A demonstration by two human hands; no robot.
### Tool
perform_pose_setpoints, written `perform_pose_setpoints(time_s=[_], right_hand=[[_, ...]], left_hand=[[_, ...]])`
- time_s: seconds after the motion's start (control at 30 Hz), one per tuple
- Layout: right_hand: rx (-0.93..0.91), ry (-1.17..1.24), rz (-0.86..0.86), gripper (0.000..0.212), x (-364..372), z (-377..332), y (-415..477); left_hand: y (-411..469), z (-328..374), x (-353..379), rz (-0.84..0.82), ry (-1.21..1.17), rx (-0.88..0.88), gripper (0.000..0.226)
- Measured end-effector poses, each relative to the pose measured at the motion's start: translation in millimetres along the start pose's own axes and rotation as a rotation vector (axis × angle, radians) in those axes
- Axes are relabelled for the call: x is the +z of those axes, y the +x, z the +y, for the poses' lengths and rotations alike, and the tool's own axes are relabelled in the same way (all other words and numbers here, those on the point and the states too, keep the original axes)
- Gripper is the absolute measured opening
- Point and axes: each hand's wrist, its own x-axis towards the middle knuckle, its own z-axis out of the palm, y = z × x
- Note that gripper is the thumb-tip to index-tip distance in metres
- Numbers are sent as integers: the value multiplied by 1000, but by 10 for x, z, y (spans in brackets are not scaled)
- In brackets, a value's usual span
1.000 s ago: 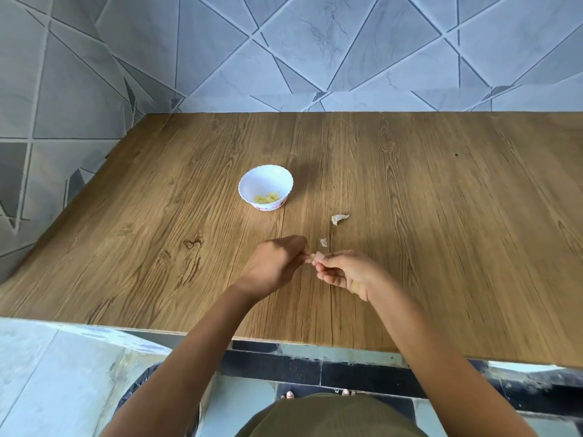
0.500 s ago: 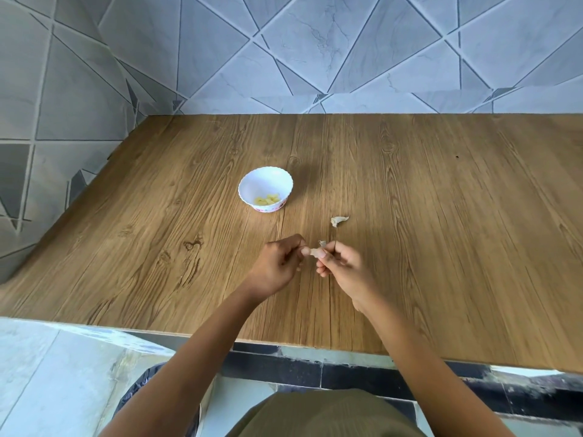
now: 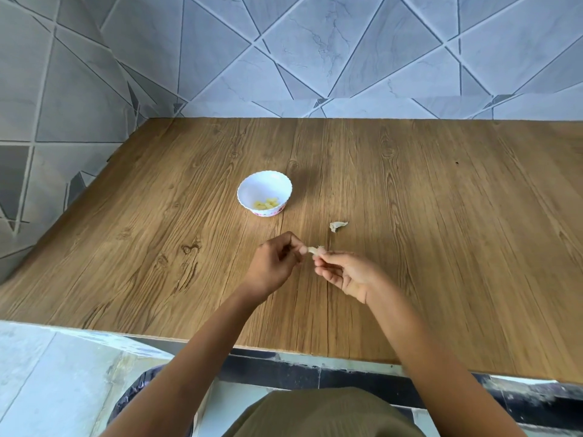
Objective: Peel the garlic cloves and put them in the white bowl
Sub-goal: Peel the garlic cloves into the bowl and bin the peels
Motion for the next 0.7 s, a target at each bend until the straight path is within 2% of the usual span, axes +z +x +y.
perform_pose_setpoints(time_s=[0.07,0.17,0.27,0.37,0.43,0.7], right_hand=[[-41,54,-12,8,-13,-6,2],[-167,-2,23,6,-26,29,0],[-247,-95,76,9,-33,60,7],[-291,-141,117,15,-49,77,4],[-316,-173,141,16,-62,82,4],[-407,-264,159,16,-26,131,-1]], left_hand=[[13,21,-5,-72,-244,-124,15],[53,24,-13,-104,-276,-214,16],[89,-22,-40,-15,-77,-247,19],[121,-80,-51,66,310,-165,19],[134,-79,-58,63,459,-119,11],[154,-22,-55,45,713,-100,18]])
